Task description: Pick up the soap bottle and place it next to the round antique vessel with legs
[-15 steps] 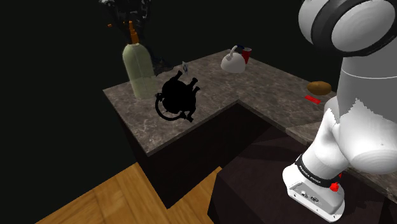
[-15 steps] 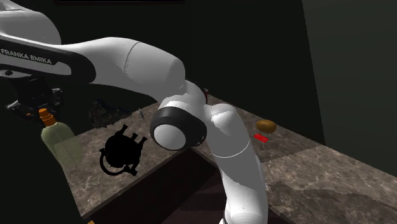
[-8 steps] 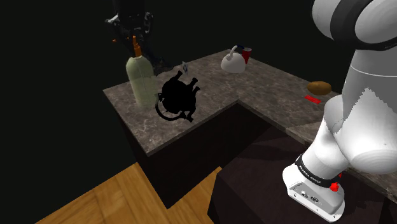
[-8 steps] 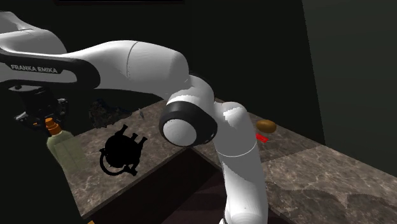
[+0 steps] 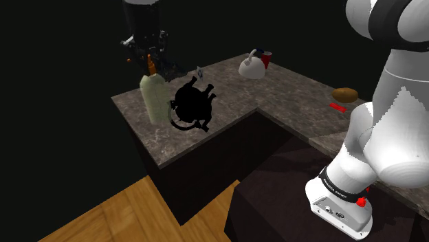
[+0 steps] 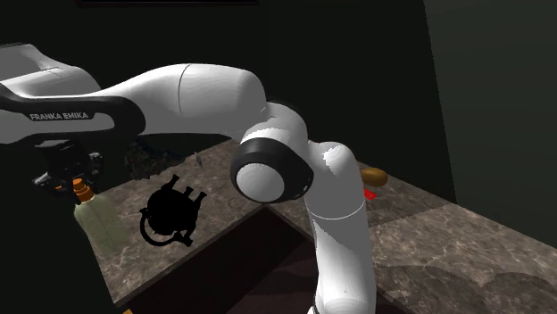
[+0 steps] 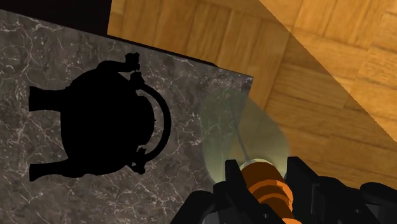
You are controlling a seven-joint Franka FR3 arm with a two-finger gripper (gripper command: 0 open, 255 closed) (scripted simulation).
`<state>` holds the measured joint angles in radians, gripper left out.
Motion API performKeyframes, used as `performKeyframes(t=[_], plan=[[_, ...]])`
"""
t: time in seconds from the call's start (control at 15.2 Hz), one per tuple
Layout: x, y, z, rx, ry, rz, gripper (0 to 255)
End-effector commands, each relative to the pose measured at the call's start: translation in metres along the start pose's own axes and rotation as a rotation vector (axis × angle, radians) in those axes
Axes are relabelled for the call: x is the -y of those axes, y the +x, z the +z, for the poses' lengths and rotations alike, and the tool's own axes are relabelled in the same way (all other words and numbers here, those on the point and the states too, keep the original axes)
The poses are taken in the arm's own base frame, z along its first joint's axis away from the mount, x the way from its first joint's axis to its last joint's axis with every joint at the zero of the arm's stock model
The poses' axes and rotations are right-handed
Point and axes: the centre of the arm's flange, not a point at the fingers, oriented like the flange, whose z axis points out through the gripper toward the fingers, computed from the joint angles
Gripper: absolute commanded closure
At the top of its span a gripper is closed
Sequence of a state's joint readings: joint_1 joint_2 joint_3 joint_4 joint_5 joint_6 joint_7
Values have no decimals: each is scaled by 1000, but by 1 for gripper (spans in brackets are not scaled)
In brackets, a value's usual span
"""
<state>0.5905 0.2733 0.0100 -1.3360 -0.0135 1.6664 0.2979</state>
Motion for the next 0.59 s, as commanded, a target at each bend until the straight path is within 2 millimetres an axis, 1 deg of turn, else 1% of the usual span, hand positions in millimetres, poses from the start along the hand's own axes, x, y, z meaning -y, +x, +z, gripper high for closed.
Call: performKeyframes(t=[0.0, 0.53], plan=[[0, -1, 10, -1, 0, 0, 255], [0, -3, 53, -1, 0, 0, 255]])
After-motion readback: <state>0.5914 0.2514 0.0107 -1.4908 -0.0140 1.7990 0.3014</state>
